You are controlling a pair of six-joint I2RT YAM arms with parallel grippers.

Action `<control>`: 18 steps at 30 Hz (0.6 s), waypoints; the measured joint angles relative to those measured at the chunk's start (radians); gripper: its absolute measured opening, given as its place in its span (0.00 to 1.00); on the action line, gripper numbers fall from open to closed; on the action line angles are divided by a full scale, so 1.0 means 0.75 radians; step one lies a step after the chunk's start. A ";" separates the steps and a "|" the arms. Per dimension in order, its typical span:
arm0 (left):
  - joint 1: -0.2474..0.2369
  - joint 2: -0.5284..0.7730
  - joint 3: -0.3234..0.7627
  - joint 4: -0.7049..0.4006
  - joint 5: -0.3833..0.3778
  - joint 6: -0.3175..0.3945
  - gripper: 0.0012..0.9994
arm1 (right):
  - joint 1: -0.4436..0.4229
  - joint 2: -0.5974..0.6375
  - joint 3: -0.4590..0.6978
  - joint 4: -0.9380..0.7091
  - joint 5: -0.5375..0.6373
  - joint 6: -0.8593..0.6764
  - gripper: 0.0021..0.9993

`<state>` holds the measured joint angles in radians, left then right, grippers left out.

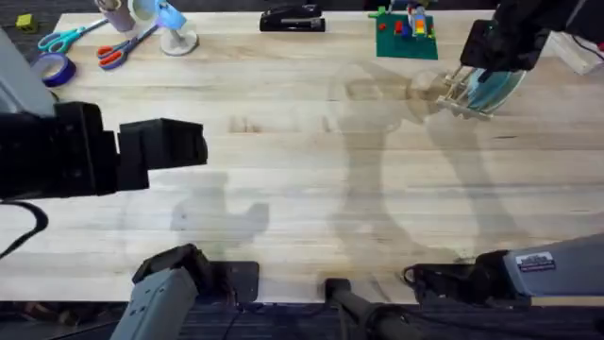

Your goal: Pick up the plates from the table one by one and place each into a slot on the dish rack.

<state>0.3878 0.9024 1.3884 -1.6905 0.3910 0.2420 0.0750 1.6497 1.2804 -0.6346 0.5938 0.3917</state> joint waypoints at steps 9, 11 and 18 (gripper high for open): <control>0.000 0.000 0.000 0.001 0.000 0.000 0.99 | -0.003 0.000 0.000 0.000 -0.008 0.000 0.03; 0.000 0.000 0.000 0.001 0.000 0.000 0.99 | -0.003 0.000 0.000 0.000 -0.017 0.000 0.03; 0.000 0.000 0.000 0.000 0.000 0.000 0.99 | -0.006 0.033 0.000 0.000 -0.027 0.000 0.03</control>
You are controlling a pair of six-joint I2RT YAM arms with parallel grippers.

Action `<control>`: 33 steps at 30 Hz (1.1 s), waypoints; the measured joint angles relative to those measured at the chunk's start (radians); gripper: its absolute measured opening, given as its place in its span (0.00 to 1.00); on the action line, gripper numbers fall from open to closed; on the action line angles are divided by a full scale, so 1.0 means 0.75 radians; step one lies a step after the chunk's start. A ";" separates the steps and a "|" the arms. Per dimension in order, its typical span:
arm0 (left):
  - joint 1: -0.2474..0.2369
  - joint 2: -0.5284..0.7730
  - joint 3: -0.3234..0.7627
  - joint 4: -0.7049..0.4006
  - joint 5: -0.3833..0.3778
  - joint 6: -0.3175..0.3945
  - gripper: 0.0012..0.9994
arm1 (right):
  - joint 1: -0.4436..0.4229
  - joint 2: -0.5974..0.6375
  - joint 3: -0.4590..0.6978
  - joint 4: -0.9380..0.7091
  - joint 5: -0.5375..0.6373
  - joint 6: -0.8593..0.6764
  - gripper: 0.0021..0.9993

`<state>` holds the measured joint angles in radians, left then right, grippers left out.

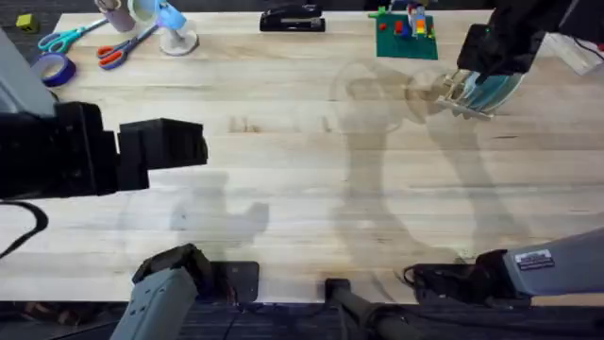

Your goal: Pick up the plates from the table one by one and place each into a slot on the dish rack.

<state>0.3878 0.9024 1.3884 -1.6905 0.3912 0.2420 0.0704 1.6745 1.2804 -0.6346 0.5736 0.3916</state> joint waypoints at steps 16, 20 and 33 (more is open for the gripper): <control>0.000 0.000 0.000 0.000 0.000 0.000 0.99 | -0.005 0.013 -0.001 0.002 -0.008 0.000 0.09; 0.000 0.000 0.000 0.000 0.000 0.000 0.99 | -0.010 0.013 -0.001 0.004 -0.008 0.000 0.14; 0.000 0.000 0.000 0.000 0.000 0.000 0.99 | -0.011 0.013 -0.001 0.004 -0.008 0.000 0.18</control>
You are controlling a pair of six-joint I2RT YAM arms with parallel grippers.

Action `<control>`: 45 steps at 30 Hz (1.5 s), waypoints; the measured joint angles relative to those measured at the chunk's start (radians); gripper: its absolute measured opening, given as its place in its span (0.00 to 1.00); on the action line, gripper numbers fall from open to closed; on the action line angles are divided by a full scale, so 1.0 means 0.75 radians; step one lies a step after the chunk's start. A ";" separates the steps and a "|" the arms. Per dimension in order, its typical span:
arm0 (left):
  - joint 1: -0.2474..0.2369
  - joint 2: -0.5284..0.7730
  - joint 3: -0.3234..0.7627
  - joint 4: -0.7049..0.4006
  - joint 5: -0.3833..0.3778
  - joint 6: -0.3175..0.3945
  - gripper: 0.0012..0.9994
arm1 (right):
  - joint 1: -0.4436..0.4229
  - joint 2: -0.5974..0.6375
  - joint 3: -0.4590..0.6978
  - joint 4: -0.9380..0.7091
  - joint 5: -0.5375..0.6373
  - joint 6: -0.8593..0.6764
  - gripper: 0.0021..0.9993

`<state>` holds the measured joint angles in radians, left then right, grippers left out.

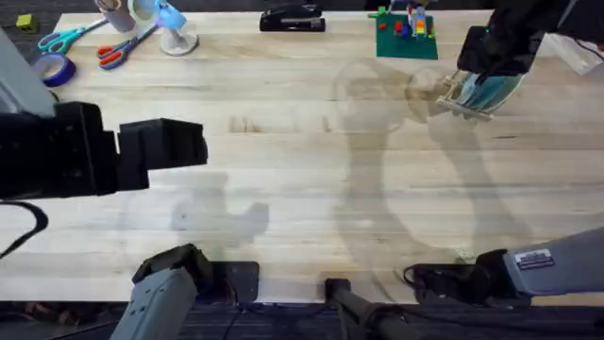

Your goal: Pick up the plates from the table one by one and place each into a slot on the dish rack.

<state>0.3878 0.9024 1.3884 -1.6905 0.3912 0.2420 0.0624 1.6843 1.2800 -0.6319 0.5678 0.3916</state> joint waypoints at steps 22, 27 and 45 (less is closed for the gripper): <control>0.000 0.000 0.000 0.000 -0.001 0.000 0.99 | 0.033 -0.456 0.000 -0.376 0.123 -0.001 0.37; 0.000 0.000 0.000 0.000 0.000 0.000 0.99 | 0.138 -0.671 0.000 -0.426 0.126 -0.001 0.48; 0.000 0.000 0.000 0.001 0.000 0.000 0.99 | 0.585 -1.210 0.000 -0.881 0.125 0.240 0.83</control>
<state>0.3878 0.9026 1.3884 -1.6901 0.3912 0.2420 0.5010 0.7771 1.2800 -1.2927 0.6617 0.5719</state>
